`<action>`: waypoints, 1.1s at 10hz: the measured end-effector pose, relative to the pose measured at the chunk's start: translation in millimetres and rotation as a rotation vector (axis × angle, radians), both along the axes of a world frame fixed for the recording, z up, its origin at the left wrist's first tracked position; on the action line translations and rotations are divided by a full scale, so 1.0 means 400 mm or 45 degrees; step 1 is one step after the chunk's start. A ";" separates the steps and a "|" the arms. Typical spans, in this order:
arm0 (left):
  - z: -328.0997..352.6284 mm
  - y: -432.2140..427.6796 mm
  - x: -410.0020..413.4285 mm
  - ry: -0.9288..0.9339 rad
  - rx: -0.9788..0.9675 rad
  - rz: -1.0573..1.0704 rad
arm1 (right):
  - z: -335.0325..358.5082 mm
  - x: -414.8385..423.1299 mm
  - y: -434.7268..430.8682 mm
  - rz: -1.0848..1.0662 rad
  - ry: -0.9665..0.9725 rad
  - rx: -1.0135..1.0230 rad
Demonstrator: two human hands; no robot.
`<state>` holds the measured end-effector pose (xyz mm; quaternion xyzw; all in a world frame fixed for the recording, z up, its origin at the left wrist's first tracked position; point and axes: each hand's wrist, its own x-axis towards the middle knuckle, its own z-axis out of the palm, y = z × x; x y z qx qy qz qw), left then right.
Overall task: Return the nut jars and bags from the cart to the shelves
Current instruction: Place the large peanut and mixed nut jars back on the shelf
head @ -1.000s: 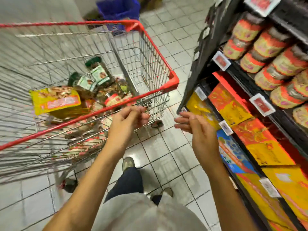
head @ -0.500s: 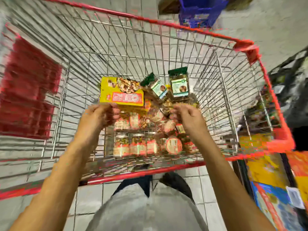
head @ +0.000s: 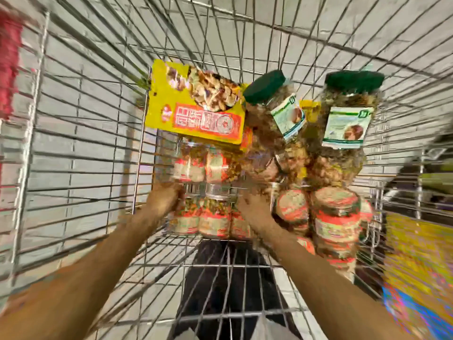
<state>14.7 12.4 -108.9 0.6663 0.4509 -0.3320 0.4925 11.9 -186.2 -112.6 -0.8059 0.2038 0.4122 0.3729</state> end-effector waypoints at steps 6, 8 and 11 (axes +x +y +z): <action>-0.310 0.057 -0.180 0.118 0.338 -0.243 | -0.276 -0.067 0.132 -0.214 -0.015 -0.192; -0.344 0.044 -0.199 0.134 0.233 -0.248 | -0.316 -0.074 0.121 -0.012 0.205 -0.111; -0.354 -0.003 -0.221 0.089 0.491 -0.180 | -0.401 -0.078 0.133 -0.180 0.233 0.178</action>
